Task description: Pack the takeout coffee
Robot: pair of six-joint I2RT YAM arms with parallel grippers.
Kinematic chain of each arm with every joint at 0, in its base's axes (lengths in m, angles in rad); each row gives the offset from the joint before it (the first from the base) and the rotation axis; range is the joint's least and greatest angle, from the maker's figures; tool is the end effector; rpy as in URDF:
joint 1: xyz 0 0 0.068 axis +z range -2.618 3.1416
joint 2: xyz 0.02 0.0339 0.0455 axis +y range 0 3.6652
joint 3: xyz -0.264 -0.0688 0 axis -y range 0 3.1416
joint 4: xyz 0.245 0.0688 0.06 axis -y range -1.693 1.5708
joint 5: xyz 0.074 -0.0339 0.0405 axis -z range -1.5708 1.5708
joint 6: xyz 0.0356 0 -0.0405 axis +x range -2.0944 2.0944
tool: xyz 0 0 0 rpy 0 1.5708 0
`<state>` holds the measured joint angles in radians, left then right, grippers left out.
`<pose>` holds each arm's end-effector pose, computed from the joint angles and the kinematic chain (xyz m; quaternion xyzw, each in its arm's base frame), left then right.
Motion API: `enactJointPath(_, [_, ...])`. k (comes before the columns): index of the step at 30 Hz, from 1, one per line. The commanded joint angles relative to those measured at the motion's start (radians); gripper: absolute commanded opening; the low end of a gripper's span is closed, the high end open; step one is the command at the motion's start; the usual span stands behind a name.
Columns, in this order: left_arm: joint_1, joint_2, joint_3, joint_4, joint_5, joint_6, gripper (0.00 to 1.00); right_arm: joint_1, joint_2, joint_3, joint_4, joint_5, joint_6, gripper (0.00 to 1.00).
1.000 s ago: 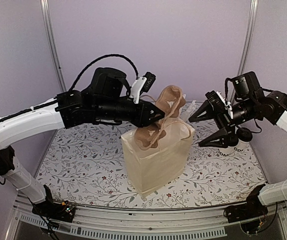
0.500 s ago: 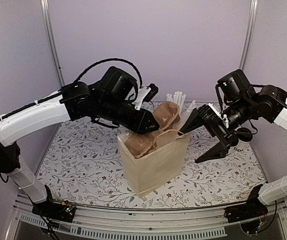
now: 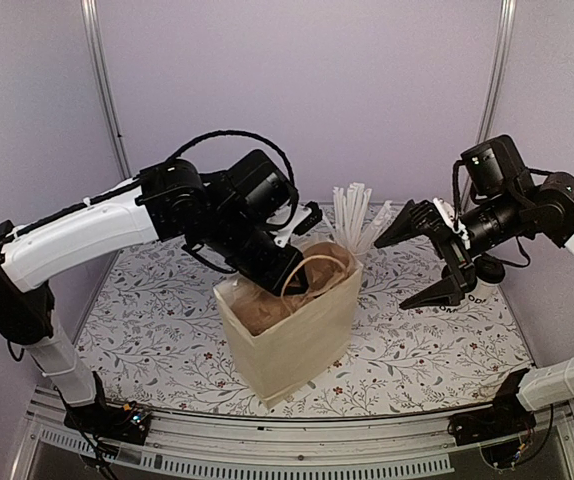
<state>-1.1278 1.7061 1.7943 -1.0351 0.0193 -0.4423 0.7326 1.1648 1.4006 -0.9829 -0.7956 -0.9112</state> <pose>0.1530 -0.3241 0.3675 0.3226 0.8953 -0.2234 0.2106 0.1410 0.1610 0.4044 -0.7244 0.4616 0.3207 0.3992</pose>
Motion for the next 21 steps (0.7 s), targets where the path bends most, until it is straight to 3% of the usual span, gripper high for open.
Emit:
enactJointPath(1, [-0.016,0.006,0.019,-0.122,-0.078,-0.070,0.17,-0.042,-0.030,-0.058,0.029,0.022,-0.004,0.99])
enactJointPath(21, [-0.015,0.092,-0.124,-0.006,-0.088,-0.066,0.19,-0.183,-0.101,-0.262,0.144,-0.053,0.078,0.99])
